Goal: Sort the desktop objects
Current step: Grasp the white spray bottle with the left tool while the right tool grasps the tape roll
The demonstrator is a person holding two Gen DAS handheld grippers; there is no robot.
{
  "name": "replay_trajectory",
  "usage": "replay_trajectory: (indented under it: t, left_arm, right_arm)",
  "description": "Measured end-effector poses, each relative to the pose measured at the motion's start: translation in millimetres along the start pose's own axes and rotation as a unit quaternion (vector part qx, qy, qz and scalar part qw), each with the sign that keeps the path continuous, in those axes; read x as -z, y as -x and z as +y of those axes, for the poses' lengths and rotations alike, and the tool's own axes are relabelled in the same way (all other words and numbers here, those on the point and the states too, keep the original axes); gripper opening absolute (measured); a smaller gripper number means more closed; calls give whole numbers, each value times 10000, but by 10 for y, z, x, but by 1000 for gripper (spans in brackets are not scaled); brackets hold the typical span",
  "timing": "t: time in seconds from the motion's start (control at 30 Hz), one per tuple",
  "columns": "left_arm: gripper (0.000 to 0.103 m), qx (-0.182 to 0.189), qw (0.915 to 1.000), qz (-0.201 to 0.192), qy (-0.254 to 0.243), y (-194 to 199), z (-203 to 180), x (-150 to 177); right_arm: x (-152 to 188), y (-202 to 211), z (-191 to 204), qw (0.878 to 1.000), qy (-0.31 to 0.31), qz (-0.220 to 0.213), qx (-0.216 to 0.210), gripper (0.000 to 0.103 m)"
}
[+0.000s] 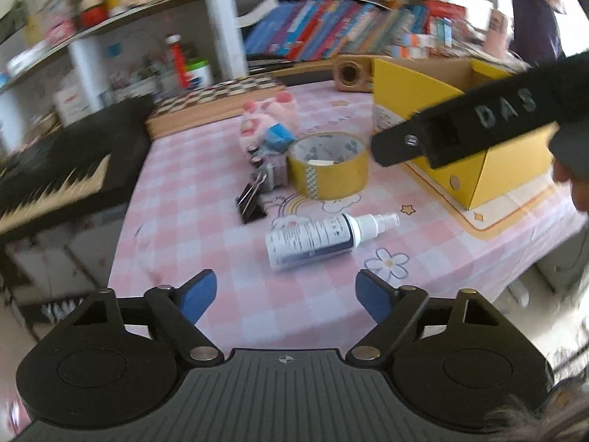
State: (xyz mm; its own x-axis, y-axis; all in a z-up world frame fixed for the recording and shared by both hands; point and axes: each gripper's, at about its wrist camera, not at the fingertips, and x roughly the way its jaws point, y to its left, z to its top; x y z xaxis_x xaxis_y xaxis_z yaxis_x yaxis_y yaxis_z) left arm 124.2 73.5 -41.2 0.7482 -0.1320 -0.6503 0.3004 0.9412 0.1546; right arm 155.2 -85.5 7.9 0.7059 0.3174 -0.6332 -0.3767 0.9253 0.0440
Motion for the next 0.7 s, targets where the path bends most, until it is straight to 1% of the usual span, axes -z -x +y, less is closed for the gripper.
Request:
replay_trajectory:
  t: [0.13,0.23,0.27,0.43,0.5,0.6,0.67,0.7]
  left_arm:
    - [69,478,9985,11,-265,-218,58,-107]
    - [65,744,9958,19,-530,-360,7,-170]
    - [63,804,9947,15,-635,-398,-21,-187]
    - [60,923,9892,-36,-1135,-546,-93,-258]
    - [57,1009,9860,6,-1329,-608,-83,-296]
    - [53,1260,9783,135,-1641,-701,-53,-335]
    - [53,1360,9740,195,-1800,-765,-43,-353]
    - [51,1352,9729,230,-1861,-793,-31,-359]
  right_arm:
    - [-118,-235,-8,9998,-17,207,-41,103]
    - [-186,-402,-22,9992,-48,393,-30,103]
    - [-205,-458,-30,9989,-57,458,-9,103]
    - [-292,-709,-93,9974,-100,698,161,103]
    - [-328,-788,-119,9969,-129,749,185,103]
    - [-382,-878,-146,9968,-100,767,201,103]
    - [-411,-939,-155,9966,-76,791,204,103]
    - [-420,-968,-161,9965,-67,813,202,103]
